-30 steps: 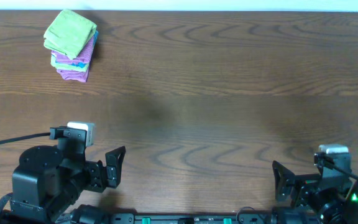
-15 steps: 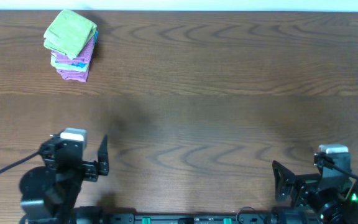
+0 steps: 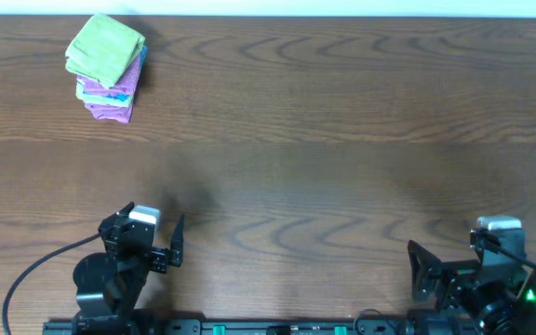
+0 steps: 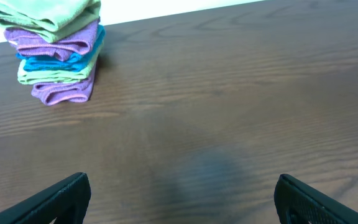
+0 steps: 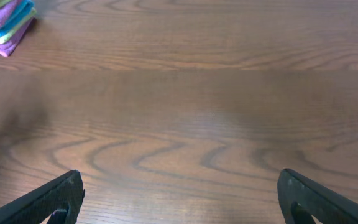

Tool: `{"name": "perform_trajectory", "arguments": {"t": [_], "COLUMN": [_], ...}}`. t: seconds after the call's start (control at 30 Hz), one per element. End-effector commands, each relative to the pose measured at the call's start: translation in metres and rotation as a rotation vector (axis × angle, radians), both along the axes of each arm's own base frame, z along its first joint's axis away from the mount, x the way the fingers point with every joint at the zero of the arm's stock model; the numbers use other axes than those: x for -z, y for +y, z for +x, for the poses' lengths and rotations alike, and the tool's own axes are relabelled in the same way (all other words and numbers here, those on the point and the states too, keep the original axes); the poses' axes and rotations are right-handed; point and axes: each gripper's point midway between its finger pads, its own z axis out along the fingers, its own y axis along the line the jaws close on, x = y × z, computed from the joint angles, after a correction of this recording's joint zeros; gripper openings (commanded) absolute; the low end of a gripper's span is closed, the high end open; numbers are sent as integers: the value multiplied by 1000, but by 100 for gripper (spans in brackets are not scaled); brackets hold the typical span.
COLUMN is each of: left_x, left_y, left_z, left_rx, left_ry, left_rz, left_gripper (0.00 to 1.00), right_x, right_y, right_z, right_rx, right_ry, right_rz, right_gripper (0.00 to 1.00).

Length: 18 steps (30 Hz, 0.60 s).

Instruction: Fold the cloth

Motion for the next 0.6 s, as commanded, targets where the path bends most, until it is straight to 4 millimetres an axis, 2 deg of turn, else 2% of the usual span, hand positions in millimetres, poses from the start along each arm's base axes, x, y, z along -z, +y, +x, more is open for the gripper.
{"name": "perform_trajectory", "arguments": {"t": [0.0, 0.23, 0.57], "left_x": [0, 17, 31], "left_y": [0, 8, 8], "left_z": [0, 2, 3], "left_rx": [1, -73, -78], "left_ry": [-18, 6, 36], "left_rz": [1, -61, -64], "left_gripper": [95, 95, 95], "right_x": [0, 0, 0], "right_y": [1, 1, 2], "right_z": [0, 0, 0], "right_rx": [-16, -16, -16], "right_ry": [-6, -6, -6], "right_rz": [-6, -6, -6], "right_gripper": [99, 99, 99]}}
